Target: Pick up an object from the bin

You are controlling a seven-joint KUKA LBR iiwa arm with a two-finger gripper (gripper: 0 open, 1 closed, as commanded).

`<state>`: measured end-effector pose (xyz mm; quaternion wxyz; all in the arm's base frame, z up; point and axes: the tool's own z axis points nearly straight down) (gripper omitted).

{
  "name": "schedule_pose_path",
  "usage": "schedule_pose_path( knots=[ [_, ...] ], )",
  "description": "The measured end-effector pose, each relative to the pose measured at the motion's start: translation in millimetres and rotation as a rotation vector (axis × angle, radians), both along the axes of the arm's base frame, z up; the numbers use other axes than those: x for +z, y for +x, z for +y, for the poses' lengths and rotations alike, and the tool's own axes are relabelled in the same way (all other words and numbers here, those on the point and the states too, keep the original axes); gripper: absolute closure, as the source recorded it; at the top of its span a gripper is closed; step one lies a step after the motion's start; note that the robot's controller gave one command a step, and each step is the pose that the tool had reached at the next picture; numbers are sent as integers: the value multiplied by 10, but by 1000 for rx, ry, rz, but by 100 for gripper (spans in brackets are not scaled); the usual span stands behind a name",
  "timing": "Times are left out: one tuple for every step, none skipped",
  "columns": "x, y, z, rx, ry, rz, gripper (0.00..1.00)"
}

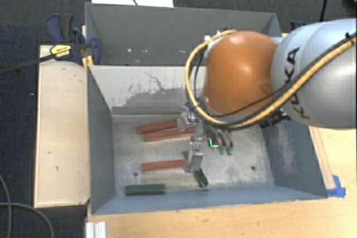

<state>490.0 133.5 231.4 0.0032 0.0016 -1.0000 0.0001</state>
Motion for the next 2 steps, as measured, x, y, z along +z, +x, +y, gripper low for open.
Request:
schedule_pose_path(
  knots=[
    [42,18,-9,-5,1,-8,0],
    [-491,137,74,2,3,-15,0]
  ],
)
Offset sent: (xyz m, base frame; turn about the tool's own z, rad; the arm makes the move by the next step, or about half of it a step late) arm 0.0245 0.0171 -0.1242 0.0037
